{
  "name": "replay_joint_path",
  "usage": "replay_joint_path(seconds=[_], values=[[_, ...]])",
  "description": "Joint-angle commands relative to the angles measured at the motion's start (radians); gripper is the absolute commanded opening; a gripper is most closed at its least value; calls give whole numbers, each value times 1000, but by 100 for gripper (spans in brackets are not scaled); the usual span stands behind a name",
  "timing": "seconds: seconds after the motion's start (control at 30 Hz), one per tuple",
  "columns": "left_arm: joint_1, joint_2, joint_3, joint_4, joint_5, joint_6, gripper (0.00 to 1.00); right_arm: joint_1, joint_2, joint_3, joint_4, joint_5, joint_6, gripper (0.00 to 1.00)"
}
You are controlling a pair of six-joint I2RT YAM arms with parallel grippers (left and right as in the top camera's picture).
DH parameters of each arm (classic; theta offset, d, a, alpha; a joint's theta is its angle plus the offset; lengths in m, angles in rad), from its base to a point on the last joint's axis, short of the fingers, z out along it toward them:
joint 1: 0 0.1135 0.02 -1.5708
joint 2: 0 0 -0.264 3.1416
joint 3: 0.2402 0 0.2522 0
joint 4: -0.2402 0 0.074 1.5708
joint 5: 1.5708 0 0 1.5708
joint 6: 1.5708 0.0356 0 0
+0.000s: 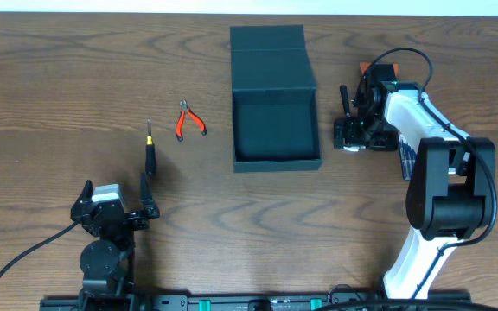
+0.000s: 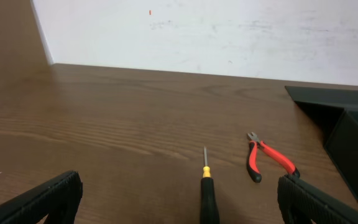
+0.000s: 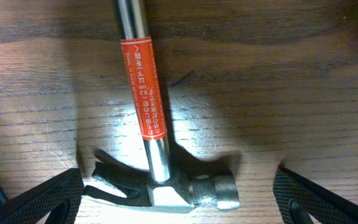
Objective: Pack container
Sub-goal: 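Lower the right gripper and close it on the hammer head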
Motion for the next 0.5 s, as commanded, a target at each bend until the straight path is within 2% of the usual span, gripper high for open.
replay_joint_path(seconds=[0.0, 0.47], values=[[5, -6, -26, -16, -20, -2, 99, 5, 57, -11, 8, -21, 9, 99], [5, -6, -26, -16, -20, -2, 99, 5, 57, -11, 27, -21, 29, 98]])
